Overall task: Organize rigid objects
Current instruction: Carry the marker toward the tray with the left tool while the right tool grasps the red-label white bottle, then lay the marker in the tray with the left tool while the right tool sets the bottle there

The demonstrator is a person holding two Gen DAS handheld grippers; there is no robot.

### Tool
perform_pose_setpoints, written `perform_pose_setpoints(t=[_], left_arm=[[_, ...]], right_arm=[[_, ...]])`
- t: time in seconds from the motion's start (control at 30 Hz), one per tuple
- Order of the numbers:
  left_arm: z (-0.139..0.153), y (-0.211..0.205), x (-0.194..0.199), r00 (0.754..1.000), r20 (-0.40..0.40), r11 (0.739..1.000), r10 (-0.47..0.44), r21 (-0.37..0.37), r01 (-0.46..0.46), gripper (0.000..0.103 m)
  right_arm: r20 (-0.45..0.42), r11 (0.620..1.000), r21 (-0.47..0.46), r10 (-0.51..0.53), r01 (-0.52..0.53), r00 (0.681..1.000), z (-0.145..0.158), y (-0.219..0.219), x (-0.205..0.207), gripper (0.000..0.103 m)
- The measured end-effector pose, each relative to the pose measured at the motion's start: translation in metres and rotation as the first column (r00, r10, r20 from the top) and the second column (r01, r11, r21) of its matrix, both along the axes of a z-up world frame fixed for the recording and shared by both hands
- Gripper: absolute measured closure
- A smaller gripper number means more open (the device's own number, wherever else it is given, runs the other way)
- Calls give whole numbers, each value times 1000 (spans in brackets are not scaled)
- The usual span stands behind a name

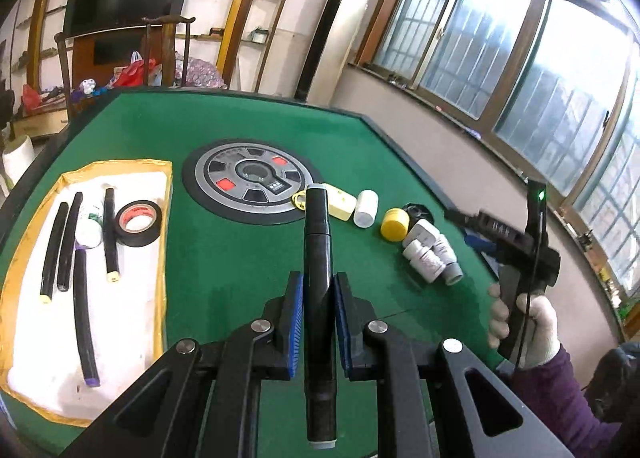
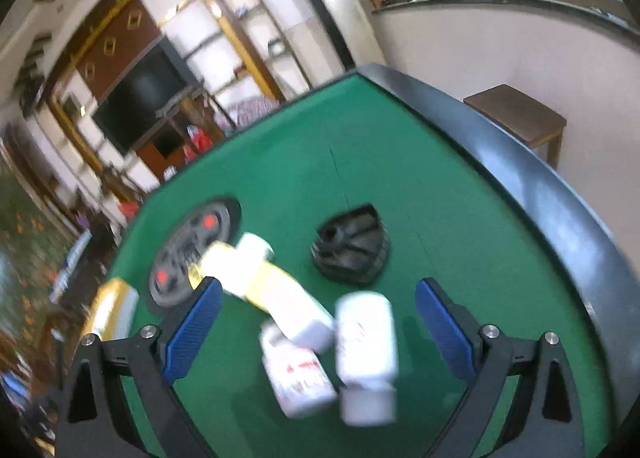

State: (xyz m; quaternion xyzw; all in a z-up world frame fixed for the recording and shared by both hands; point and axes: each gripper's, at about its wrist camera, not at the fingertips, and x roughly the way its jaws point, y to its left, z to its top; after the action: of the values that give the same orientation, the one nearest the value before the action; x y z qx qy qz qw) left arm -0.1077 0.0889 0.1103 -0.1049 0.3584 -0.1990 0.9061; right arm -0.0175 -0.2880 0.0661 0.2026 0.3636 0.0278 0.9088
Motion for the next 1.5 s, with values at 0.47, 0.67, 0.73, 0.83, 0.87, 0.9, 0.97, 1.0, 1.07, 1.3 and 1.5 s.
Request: perform_pose_setpoints(t=[0.47, 0.67, 0.73, 0.83, 0.87, 0.9, 0.97, 1.0, 1.07, 1.3, 1.5], left_arm=[[-6, 33, -6, 999, -15, 998, 29, -52, -30, 89], [-10, 33, -4, 999, -24, 998, 23, -63, -25, 89], [-10, 36, -5, 999, -25, 997, 22, -68, -23, 89], [-7, 47, -7, 999, -22, 996, 32, -83, -33, 89], [-6, 55, -8, 999, -21, 995, 42, -89, -44, 89], [-5, 64, -9, 998, -20, 994, 58, -90, -59, 89], [-5, 83, -10, 995, -16, 992, 95, -86, -96, 89], [-5, 92, -11, 993, -16, 990, 115, -82, -116, 89], [-7, 117, -13, 983, -21, 981, 180, -64, -181, 88], [-35, 189, 2, 917, -103, 922, 385, 71, -380, 88], [-70, 200, 26, 892, -193, 910, 409, 165, -381, 88]], right_arm=[[-163, 928, -252, 238, -274, 957, -19, 82, 0, 35], [-241, 914, -310, 192, -263, 951, -38, 84, 22, 59], [-236, 912, -313, 197, -266, 952, -40, 82, 24, 67], [-247, 919, -293, 193, -263, 949, -39, 79, 21, 67], [-248, 923, -283, 194, -262, 949, -38, 78, 17, 67], [-245, 927, -270, 196, -261, 950, -36, 77, 14, 67], [-229, 939, -219, 213, -264, 950, -30, 77, 5, 67], [-219, 944, -188, 228, -270, 949, -26, 78, 1, 67], [-192, 950, -106, 272, -295, 943, -17, 82, -8, 67], [-122, 881, 75, 473, -467, 872, 14, 153, -17, 67], [-124, 787, 117, 617, -606, 777, 22, 244, -18, 67]])
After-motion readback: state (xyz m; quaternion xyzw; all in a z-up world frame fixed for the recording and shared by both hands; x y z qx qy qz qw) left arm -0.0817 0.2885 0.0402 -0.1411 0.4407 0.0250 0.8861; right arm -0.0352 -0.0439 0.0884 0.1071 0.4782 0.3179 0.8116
